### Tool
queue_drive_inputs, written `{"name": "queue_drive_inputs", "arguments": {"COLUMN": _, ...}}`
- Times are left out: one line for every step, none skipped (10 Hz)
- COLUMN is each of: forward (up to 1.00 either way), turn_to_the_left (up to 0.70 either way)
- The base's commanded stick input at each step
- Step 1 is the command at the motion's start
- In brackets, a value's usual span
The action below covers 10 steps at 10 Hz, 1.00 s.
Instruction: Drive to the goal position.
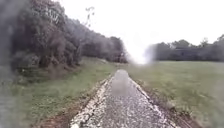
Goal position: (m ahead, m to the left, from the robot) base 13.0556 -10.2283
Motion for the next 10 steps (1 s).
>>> {"name": "queue_drive_inputs", "arguments": {"forward": 0.5, "turn_to_the_left": 0.0}}
{"name": "queue_drive_inputs", "arguments": {"forward": 0.5, "turn_to_the_left": 0.0}}
{"name": "queue_drive_inputs", "arguments": {"forward": 0.5, "turn_to_the_left": 0.0}}
{"name": "queue_drive_inputs", "arguments": {"forward": 0.5, "turn_to_the_left": 0.0}}
{"name": "queue_drive_inputs", "arguments": {"forward": 0.5, "turn_to_the_left": 0.0}}
{"name": "queue_drive_inputs", "arguments": {"forward": 0.5, "turn_to_the_left": 0.0}}
{"name": "queue_drive_inputs", "arguments": {"forward": 0.5, "turn_to_the_left": 0.0}}
{"name": "queue_drive_inputs", "arguments": {"forward": 0.5, "turn_to_the_left": 0.0}}
{"name": "queue_drive_inputs", "arguments": {"forward": 0.5, "turn_to_the_left": 0.0}}
{"name": "queue_drive_inputs", "arguments": {"forward": 0.5, "turn_to_the_left": 0.0}}
